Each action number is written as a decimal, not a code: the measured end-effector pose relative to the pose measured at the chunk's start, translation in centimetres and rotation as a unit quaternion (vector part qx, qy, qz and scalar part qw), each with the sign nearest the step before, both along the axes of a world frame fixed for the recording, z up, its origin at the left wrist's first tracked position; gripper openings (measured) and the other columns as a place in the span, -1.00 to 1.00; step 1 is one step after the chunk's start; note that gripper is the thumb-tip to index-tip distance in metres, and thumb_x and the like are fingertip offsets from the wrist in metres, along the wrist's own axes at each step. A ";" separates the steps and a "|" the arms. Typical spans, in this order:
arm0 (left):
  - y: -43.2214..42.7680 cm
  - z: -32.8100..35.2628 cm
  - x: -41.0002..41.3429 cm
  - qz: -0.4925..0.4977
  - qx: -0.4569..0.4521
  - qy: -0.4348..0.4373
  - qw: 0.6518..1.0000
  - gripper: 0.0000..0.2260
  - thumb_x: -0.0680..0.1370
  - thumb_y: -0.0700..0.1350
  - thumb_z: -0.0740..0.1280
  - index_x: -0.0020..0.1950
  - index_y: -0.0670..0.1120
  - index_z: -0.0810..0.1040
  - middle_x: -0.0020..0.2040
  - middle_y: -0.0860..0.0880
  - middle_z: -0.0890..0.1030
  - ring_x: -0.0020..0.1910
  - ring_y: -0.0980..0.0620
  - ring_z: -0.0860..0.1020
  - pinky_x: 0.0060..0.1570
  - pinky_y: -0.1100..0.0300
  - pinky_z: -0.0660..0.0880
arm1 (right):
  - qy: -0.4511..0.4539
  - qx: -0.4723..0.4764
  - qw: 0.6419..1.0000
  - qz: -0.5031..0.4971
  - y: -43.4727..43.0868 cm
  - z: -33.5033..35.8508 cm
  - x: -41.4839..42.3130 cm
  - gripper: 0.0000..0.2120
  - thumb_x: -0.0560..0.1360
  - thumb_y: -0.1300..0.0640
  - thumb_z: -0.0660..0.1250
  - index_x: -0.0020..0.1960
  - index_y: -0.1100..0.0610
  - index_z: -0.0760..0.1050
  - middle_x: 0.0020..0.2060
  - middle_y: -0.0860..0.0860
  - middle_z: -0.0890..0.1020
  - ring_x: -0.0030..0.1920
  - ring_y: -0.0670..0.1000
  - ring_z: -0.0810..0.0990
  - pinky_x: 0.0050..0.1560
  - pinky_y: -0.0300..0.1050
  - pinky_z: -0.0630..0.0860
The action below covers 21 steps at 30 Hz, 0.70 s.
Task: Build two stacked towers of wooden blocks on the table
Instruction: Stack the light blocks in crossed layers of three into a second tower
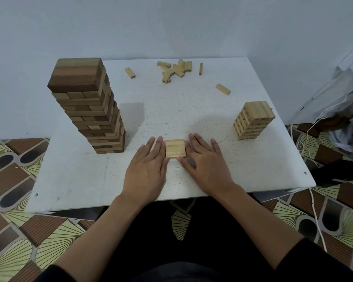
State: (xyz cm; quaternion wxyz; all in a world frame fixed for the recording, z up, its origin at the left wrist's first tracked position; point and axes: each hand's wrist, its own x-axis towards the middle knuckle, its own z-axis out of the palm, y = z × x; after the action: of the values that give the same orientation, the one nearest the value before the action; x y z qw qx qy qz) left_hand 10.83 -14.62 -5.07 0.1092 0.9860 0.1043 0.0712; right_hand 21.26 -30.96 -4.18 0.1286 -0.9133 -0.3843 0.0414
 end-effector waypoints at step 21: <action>1.4 3.4 0.2 -0.014 -0.164 -0.006 0.986 -0.28 0.58 0.06 0.38 0.65 -0.06 0.13 0.51 -0.06 0.38 0.47 -0.01 0.28 0.39 0.24 0.18 | 0.103 0.079 0.991 -0.017 0.0 4.4 2.1 -0.09 0.38 -0.35 0.45 0.58 0.02 0.25 0.46 -0.02 0.44 0.46 0.00 0.34 0.48 0.04 0.26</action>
State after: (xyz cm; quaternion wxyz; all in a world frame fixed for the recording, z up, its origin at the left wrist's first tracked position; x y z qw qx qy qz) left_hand 11.03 -13.22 -1.68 0.2707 0.9558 0.0999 0.0572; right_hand 23.39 -30.99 0.26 0.2398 -0.8974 -0.3557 0.1030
